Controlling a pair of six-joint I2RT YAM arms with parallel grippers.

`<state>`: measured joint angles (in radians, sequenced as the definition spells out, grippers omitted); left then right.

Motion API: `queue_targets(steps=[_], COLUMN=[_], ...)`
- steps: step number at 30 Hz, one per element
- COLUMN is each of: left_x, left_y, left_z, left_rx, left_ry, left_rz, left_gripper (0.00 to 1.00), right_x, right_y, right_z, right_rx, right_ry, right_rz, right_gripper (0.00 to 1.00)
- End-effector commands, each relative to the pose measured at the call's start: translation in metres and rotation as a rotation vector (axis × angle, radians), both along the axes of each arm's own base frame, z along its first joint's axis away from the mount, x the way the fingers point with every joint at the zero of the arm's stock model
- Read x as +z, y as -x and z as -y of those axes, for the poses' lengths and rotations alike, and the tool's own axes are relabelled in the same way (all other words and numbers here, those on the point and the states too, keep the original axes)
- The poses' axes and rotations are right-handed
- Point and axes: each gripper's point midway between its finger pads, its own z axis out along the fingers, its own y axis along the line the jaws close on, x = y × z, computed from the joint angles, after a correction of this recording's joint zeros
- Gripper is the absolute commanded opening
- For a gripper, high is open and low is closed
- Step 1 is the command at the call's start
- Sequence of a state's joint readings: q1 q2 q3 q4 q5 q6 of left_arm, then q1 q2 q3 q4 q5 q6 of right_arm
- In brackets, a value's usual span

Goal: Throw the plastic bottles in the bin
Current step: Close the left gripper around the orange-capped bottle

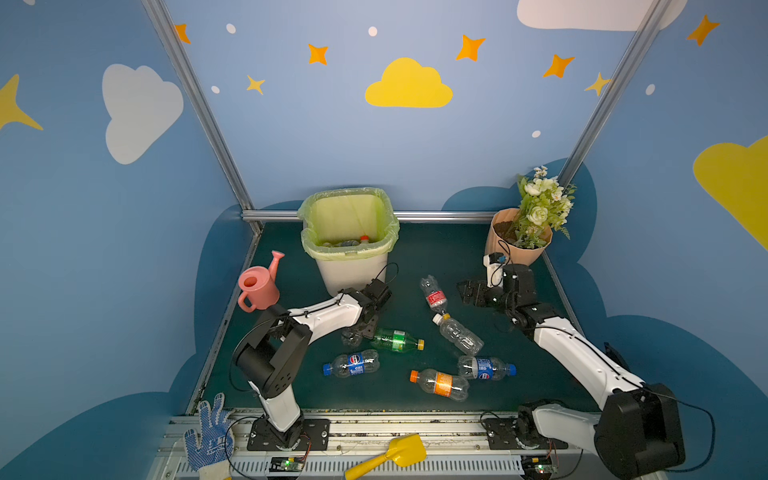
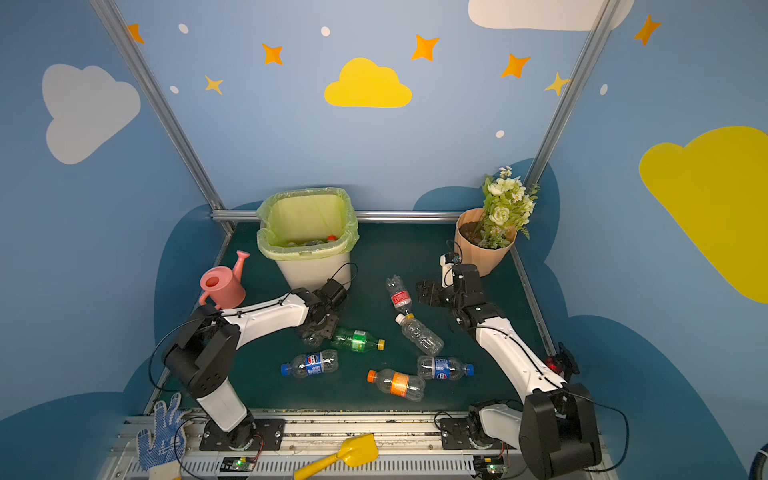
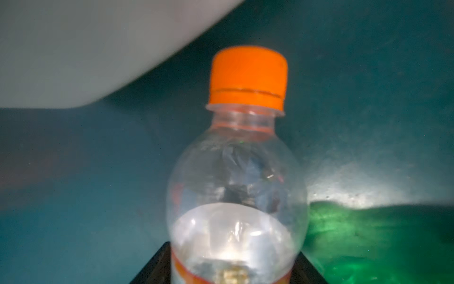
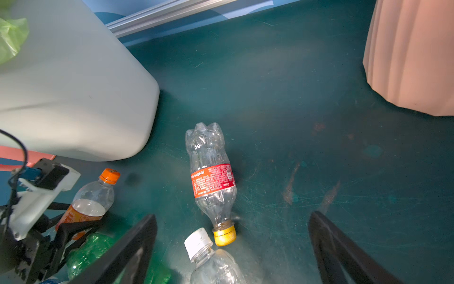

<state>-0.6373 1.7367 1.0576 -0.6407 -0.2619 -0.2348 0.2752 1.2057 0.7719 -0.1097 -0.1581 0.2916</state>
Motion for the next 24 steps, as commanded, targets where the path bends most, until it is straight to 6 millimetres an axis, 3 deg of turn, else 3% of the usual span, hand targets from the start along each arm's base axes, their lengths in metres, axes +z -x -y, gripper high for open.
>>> queue_targets(steps=[1, 6, 12, 24], left_x=[-0.001, -0.005, 0.004, 0.06], left_y=[0.001, 0.001, 0.001, -0.008], left_z=[0.001, 0.002, 0.007, 0.025], left_rx=[-0.015, -0.028, -0.046, -0.144], left_ry=[-0.005, -0.02, -0.006, 0.015], left_rz=[-0.031, -0.053, -0.012, 0.181], left_gripper=[0.67, 0.55, 0.53, 0.43], right_x=[-0.002, -0.001, 0.0, 0.002], right_y=[0.002, 0.001, 0.0, 0.0], right_z=[0.002, 0.002, 0.002, 0.003], right_rx=[-0.001, -0.001, 0.002, 0.003], right_ry=[-0.004, -0.009, -0.015, -0.012], right_rz=[-0.004, -0.003, -0.002, 0.006], right_gripper=[0.96, 0.96, 0.96, 0.96])
